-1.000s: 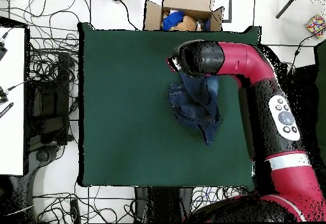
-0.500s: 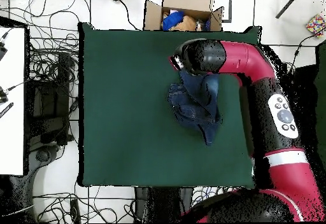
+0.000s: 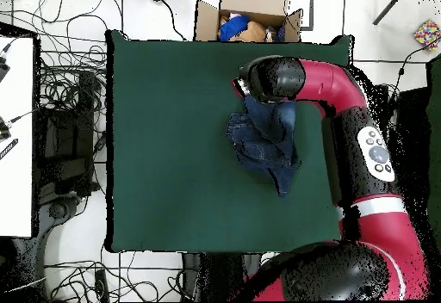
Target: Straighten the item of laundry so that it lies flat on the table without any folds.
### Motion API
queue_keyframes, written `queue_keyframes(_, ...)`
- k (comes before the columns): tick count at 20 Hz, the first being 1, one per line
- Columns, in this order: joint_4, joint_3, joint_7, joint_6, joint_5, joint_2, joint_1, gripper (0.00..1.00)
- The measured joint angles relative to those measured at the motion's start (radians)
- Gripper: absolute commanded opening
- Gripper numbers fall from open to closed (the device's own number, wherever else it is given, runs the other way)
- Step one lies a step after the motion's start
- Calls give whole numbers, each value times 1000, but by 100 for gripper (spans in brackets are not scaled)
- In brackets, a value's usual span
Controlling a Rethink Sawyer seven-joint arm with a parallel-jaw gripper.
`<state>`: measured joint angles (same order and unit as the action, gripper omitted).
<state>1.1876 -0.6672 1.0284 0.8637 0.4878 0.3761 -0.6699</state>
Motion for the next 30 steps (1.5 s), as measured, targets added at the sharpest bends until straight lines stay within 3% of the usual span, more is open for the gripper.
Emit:
queue_keyframes(13,-66,7,0,0,8,-75,36,100)
queue_keyframes(24,-69,9,0,14,11,-85,42,100)
queue_keyframes(30,-80,47,0,40,70,-85,55,100)
